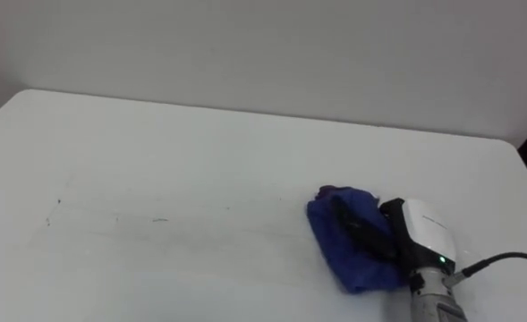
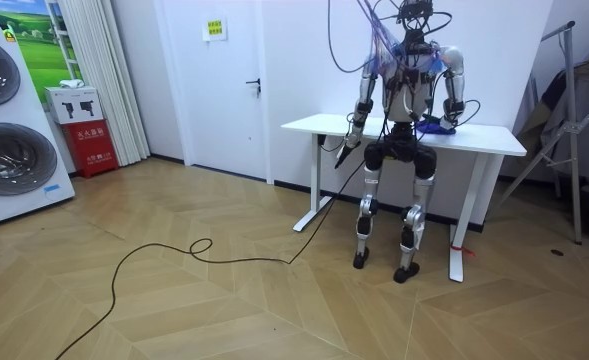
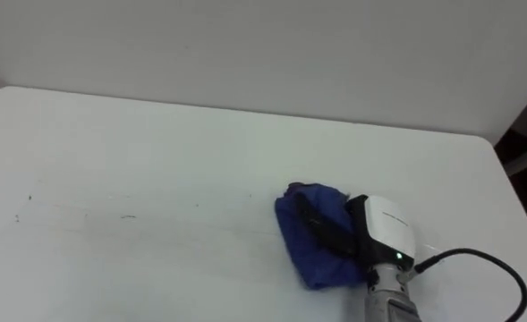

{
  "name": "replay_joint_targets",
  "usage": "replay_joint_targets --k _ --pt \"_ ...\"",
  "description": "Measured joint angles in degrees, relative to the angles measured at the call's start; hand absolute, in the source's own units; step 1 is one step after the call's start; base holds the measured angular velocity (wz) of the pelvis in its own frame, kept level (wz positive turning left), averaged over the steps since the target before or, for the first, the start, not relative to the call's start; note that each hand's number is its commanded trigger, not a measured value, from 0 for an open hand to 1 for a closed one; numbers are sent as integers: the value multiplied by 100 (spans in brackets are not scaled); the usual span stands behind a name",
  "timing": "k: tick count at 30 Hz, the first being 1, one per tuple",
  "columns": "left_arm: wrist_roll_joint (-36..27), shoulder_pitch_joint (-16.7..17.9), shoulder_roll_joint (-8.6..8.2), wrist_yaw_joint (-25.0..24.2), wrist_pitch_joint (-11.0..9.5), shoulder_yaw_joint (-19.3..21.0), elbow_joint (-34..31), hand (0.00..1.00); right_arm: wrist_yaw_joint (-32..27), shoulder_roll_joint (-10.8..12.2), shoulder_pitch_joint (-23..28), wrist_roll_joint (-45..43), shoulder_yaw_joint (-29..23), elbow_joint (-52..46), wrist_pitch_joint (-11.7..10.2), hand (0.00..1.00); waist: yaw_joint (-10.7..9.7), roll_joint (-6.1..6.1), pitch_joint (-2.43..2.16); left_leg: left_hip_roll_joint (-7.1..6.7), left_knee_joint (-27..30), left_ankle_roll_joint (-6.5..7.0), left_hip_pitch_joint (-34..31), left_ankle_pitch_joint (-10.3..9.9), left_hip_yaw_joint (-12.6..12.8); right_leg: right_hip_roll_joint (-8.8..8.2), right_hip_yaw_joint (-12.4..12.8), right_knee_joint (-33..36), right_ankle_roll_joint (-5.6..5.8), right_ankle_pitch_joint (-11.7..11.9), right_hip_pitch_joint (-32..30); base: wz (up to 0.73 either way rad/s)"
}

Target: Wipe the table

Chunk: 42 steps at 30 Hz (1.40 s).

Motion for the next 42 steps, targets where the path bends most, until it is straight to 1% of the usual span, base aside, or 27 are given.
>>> replay_joint_targets --k 4,6,8,9,11,12,13,15,16,17,18,20,21,23,26,27,29,31,33,34,35,36,37,38,39,41,42 --pt "-95 14 0 0 1 8 -9 0 305 2 120 102 -167 -324 2 0 -32 20 2 0 0 4 -15 2 4 -2 9 6 0 0 -19 0" --pt "-96 120 10 -6 1 15 -78 0 483 2 202 261 -220 -618 3 0 -112 49 3 5 -11 5 -37 0 50 -3 57 11 7 -6 -80 -9" --pt "-96 188 9 -46 19 20 -157 0 617 3 337 365 -298 -915 5 0 -136 68 7 7 -27 8 -40 -1 89 -3 96 18 7 -5 -113 -11" --pt "-90 274 10 -88 25 50 -318 0 727 5 426 404 -364 -1111 11 0 -166 64 13 7 -32 9 -47 0 95 -2 108 26 3 -2 -126 -7" --pt "-87 343 7 -153 24 185 -382 0 872 10 538 456 -461 -1338 20 0 -199 52 7 14 -38 11 -38 0 144 -2 149 35 1 -1 -147 -8" --pt "-84 398 10 -181 20 296 -403 0 989 27 626 531 -542 -1534 32 0 -283 53 10 14 -39 12 -39 0 145 -3 150 34 2 -1 -146 -7" --pt "-86 413 12 -219 13 370 -403 0 1022 35 666 621 -607 -1605 28 0 -311 48 10 14 -40 12 -39 -1 148 -2 159 35 3 -1 -145 0" --pt "-83 520 12 -262 6 598 -467 0 1052 30 694 1013 -934 -1742 83 0 -428 26 11 18 -47 15 -31 -3 201 -5 217 101 -1 -4 -198 -10" --pt "-81 539 12 -268 2 641 -476 0 1072 28 694 1071 -1064 -1769 102 0 -449 14 12 20 -47 18 -32 -4 217 -7 235 116 -3 -5 -214 -13" --pt "-82 566 12 -282 2 730 -476 0 1081 21 694 1126 -1369 -1794 123 0 -494 9 21 21 -54 18 -35 -5 233 -6 261 119 -3 -5 -233 -13" --pt "-84 598 11 -330 2 816 -476 0 1088 -8 699 1180 -1651 -1889 232 0 -520 -4 31 28 -73 18 -38 -4 248 -2 291 127 -3 -5 -258 -11" --pt "-86 645 11 -385 7 939 -478 0 1074 -78 715 1326 -1986 -2127 350 0 -597 -21 62 34 -85 14 -58 -1 283 5 305 135 -9 -5 -298 -7" --pt "-86 664 21 -408 7 965 -478 0 1053 -110 725 1349 -2205 -2259 357 0 -643 -31 79 38 -83 14 -79 0 290 8 311 136 -11 -4 -307 -3" --pt "-28 700 25 -501 7 1062 -481 0 1013 -131 720 1337 -2472 -2396 353 0 -715 -48 88 40 -86 13 -95 0 303 13 326 134 -12 -3 -319 -3" --pt "139 749 12 -624 7 1250 -480 0 976 -136 716 1351 -2939 -2421 352 0 -732 -73 82 52 -91 13 -101 -1 408 22 438 177 -14 -3 -408 -16" --pt "173 774 14 -658 7 1304 -481 0 966 -146 719 1382 -3099 -2417 356 0 -752 -103 100 56 -95 14 -89 -3 448 20 479 205 -22 -8 -420 -16" --pt "171 800 19 -723 6 1409 -484 0 939 -182 736 1423 -3306 -2416 360 0 -779 -122 112 60 -92 15 -69 -4 478 20 507 212 -22 -9 -437 -11" --pt "172 843 19 -757 7 1487 -532 0 835 -244 766 1468 -3395 -2416 370 0 -805 -156 111 62 -92 14 -78 -7 508 14 540 226 -25 -30 -506 -8" --pt "184 896 17 -800 7 1588 -535 0 824 -260 767 1506 -3614 -2416 370 0 -876 -195 107 66 -98 12 -90 -20 506 16 545 227 -2 -50 -511 0" --pt "193 914 18 -816 7 1617 -535 0 811 -262 768 1504 -3702 -2416 370 0 -889 -191 102 67 -98 10 -89 -25 508 18 550 227 -3 -50 -512 0" --pt "214 936 16 -836 7 1683 -541 0 729 -270 771 1509 -3847 -2416 394 0 -914 -213 110 68 -98 9 -92 -29 513 20 557 225 -5 -50 -516 0" --pt "230 965 15 -838 7 1748 -568 0 641 -274 803 1541 -3983 -2416 427 0 -940 -198 93 71 -94 9 -104 -28 513 25 556 221 -29 -35 -515 0" --pt "232 998 15 -838 8 1769 -605 0 596 -279 825 1577 -4028 -2416 444 0 -961 -240 103 72 -92 8 -110 -27 513 25 552 222 -31 -34 -515 0" --pt "235 1069 15 -837 8 1800 -678 0 518 -297 856 1673 -4125 -2408 461 0 -1019 -257 102 74 -88 7 -116 -25 511 29 550 221 -39 -29 -519 0" --pt "235 1097 15 -837 8 1803 -691 0 477 -309 870 1751 -4184 -2408 463 0 -1045 -245 94 75 -87 7 -116 -26 512 29 552 221 -39 -29 -526 -3" --pt "233 1143 15 -837 8 1803 -697 0 149 -330 917 2024 -4421 -2343 471 0 -1069 -260 84 78 -89 8 -130 -27 542 32 592 241 -37 -30 -581 -8" --pt "230 1146 16 -836 8 1807 -699 0 49 -339 919 2107 -4462 -2275 471 0 -1071 -244 75 80 -87 7 -133 -28 551 32 601 247 -35 -32 -591 -6"
